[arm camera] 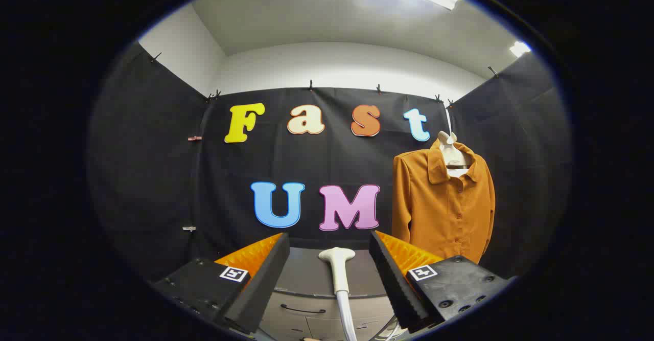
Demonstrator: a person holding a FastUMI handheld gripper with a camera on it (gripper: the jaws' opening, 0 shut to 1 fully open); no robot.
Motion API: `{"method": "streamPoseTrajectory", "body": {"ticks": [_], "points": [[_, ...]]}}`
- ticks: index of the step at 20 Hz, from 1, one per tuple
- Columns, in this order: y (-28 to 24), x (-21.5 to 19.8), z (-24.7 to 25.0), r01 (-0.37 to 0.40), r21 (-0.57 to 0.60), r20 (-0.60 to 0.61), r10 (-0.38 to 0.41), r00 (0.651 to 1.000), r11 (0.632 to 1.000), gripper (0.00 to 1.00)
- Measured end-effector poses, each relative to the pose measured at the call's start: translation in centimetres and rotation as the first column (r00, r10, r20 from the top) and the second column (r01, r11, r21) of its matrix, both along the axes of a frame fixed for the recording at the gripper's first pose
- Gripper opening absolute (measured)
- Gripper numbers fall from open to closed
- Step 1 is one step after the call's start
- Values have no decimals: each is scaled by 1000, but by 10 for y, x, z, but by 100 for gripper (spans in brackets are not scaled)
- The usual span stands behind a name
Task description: Iron the clothes twice with a garment steamer, once on the left side and once on the right side.
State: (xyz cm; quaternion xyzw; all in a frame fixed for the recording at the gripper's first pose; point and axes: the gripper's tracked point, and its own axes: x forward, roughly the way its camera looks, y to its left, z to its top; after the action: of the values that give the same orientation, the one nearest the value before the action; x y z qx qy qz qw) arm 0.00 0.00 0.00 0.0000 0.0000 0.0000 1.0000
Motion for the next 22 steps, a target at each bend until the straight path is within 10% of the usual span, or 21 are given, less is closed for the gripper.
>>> {"method": "streamPoseTrajectory", "body": {"ticks": [22], "points": [[16,11,-19,-15,7,-62,16,998,1000,98]]}}
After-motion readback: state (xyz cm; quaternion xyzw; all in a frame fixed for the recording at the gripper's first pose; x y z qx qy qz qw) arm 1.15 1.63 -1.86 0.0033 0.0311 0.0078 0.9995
